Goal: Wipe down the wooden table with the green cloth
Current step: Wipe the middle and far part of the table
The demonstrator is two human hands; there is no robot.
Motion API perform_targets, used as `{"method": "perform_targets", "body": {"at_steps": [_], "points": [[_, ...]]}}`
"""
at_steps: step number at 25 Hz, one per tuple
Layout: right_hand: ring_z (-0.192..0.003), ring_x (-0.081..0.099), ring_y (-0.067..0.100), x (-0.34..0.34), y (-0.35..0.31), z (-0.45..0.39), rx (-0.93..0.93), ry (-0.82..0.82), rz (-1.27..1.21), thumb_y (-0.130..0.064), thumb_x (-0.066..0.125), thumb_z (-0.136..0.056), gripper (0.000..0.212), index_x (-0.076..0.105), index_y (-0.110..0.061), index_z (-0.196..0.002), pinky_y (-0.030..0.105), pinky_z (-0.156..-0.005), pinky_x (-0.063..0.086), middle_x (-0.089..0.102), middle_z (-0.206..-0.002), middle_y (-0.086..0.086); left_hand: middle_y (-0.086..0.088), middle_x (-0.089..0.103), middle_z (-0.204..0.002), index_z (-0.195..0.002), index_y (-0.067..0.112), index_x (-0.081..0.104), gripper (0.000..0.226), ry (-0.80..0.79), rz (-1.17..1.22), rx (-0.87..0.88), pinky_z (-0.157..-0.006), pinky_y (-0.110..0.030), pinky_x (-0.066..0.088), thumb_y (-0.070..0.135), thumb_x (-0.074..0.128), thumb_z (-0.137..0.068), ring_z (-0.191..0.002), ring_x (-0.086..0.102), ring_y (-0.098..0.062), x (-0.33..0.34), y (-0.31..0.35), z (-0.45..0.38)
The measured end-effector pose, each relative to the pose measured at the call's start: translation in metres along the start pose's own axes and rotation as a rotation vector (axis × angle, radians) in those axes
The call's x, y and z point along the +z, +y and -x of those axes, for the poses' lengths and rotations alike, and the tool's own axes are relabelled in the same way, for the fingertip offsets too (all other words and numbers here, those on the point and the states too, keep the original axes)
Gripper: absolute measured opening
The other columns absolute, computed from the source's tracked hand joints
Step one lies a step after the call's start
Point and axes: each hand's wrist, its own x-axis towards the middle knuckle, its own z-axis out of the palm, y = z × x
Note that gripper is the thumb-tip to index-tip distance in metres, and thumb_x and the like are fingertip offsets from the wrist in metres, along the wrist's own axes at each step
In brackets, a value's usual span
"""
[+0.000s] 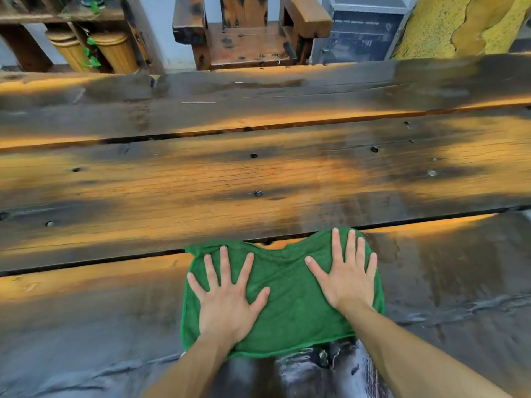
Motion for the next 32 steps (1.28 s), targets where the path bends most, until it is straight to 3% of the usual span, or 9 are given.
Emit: {"method": "perform_targets", "body": {"at_steps": [4, 12, 15, 20, 32], "points": [[-0.151, -0.024, 0.024, -0.018, -0.001, -0.072, -0.031, 0.014, -0.006, -0.088, 0.001, -0.081, 0.092, -0.030, -0.037, -0.150, 0.051, -0.121, -0.012, -0.030, -0.162, 0.004, -0.008, -0.020, -0.167, -0.154, 0.052, -0.011, 0.081, 0.037, 0.000, -0.030, -0.113, -0.075, -0.004, 0.088, -0.008, -0.081, -0.153, -0.015, -0.044, -0.016, 0.019, -0.072], [-0.150, -0.026, 0.024, -0.052, -0.006, -0.198, -0.131, 0.033, 0.008, -0.088, 0.003, -0.082, 0.092, -0.030, -0.036, -0.151, 0.052, -0.120, -0.013, -0.030, -0.162, 0.005, -0.004, -0.036, -0.162, -0.144, 0.057, -0.032, 0.082, -0.020, -0.029, -0.115, -0.115, -0.071, -0.007, 0.090, -0.021, -0.069, -0.151, -0.026, -0.040, -0.052, 0.047, -0.187], [-0.150, -0.025, 0.025, -0.065, -0.015, -0.249, -0.172, 0.048, 0.017, -0.088, 0.002, -0.082, 0.092, -0.030, -0.036, -0.151, 0.052, -0.121, -0.012, -0.028, -0.162, 0.005, -0.003, -0.035, -0.162, -0.144, 0.058, -0.030, 0.078, -0.005, -0.012, -0.138, -0.115, -0.071, -0.009, 0.089, -0.009, -0.076, -0.151, -0.026, -0.039, -0.062, 0.052, -0.230], [-0.152, -0.020, 0.025, -0.085, -0.038, -0.327, -0.186, 0.081, 0.030, -0.089, 0.002, -0.081, 0.093, -0.025, -0.036, -0.153, 0.053, -0.121, -0.009, -0.024, -0.164, 0.007, -0.003, -0.033, -0.164, -0.148, 0.057, -0.025, 0.079, 0.025, -0.027, -0.138, -0.115, -0.071, -0.009, 0.088, -0.005, -0.079, -0.151, -0.025, -0.039, -0.082, 0.053, -0.310], [-0.154, -0.011, 0.026, -0.126, -0.096, -0.493, -0.075, 0.147, -0.072, -0.092, 0.009, -0.078, 0.099, -0.009, -0.038, -0.158, 0.056, -0.121, -0.006, -0.009, -0.168, 0.009, -0.003, -0.026, -0.167, -0.152, 0.059, -0.012, 0.078, 0.037, 0.020, -0.148, -0.115, -0.072, -0.010, 0.090, 0.007, -0.083, -0.152, -0.022, -0.038, -0.141, 0.044, -0.517]]}}
